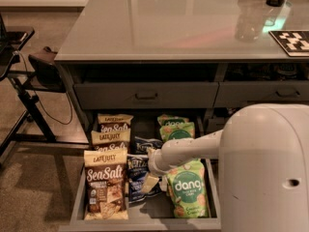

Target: Pick blue chip bag from middle drawer and place on counter

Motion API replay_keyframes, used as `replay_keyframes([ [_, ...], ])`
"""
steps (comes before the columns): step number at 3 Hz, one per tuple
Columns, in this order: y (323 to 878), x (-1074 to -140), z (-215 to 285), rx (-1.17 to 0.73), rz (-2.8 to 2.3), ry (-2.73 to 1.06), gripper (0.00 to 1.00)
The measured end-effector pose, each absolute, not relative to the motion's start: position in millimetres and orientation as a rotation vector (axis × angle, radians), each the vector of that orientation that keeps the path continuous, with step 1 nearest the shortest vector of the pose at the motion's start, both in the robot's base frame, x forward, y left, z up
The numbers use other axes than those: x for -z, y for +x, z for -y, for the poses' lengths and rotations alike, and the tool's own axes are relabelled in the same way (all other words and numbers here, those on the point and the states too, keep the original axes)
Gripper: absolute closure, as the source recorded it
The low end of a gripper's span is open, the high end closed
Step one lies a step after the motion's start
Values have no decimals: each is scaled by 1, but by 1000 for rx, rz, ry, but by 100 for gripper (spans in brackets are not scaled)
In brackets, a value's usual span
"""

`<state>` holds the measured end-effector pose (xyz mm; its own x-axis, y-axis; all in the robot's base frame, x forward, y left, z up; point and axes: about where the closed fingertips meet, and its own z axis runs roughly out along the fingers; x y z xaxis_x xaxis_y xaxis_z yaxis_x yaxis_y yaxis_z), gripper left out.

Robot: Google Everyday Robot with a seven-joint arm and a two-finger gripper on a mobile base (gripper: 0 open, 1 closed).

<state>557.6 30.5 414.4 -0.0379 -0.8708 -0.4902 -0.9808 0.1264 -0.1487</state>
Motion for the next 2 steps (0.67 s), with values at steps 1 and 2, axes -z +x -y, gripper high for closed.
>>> replay_keyframes([
  [1, 567, -401, -33, -312, -1958, -1759, 23],
  [2, 566, -403, -43, -290, -1939, -1751, 46],
])
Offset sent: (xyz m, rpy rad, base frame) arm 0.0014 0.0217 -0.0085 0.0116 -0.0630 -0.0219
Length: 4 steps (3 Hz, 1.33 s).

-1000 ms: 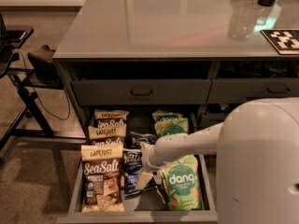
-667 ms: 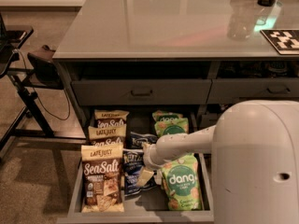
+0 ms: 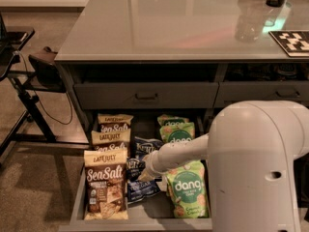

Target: Pick blue chip bag from middle drawer and place on counter

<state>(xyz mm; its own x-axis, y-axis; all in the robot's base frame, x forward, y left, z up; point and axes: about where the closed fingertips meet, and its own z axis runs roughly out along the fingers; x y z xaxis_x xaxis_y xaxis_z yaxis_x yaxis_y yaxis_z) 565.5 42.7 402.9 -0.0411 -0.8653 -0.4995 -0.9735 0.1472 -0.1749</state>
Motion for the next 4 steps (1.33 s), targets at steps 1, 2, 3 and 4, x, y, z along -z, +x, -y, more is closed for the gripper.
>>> replay_keyframes([
  [1, 557, -412, -49, -259, -1914, -1735, 70],
  [2, 548, -439, -46, -240, -1876, -1707, 93],
  [3, 539, -445, -51, -275, -1768, -1764, 100],
  [4, 555, -463, -61, -384, -1688, -1732, 100],
])
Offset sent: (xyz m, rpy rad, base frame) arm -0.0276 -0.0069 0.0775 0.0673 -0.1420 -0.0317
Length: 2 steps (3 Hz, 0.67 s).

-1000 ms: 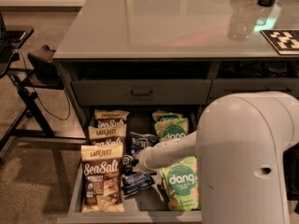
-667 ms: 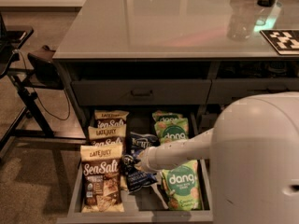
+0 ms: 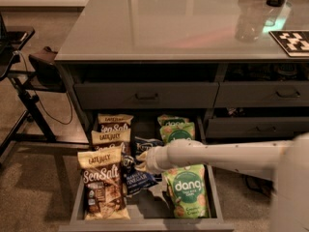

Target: Pick blue chip bag from middle drawer and place on counter

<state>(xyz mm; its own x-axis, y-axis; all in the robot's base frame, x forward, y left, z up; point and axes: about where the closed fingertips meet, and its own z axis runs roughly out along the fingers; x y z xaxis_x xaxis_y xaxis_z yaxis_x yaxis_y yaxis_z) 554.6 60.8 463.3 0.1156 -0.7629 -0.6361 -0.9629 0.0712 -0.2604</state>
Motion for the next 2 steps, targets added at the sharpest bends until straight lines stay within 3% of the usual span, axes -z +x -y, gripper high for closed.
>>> replay_keyframes([
  [2, 526, -560, -61, -554, -1509, -1692, 100],
])
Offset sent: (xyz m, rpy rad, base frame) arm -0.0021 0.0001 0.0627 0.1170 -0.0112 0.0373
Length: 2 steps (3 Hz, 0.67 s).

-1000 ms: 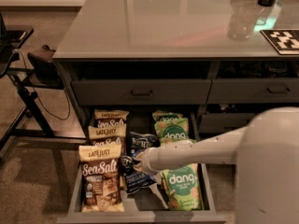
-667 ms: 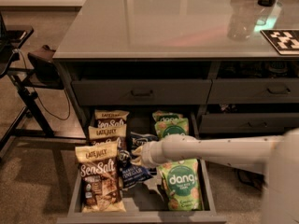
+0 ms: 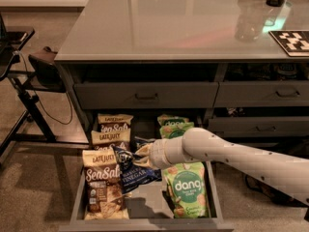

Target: Pick blue chip bag from middle drawer and place on counter

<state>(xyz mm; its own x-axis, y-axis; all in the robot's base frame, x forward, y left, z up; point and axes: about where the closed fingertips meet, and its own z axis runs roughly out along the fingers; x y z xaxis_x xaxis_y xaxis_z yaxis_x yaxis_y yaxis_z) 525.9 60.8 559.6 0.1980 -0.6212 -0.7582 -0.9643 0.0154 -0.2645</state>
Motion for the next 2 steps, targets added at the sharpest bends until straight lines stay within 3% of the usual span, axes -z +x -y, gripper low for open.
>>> replay_keyframes([
  [2, 521, -568, -67, -537, -1499, -1704, 100],
])
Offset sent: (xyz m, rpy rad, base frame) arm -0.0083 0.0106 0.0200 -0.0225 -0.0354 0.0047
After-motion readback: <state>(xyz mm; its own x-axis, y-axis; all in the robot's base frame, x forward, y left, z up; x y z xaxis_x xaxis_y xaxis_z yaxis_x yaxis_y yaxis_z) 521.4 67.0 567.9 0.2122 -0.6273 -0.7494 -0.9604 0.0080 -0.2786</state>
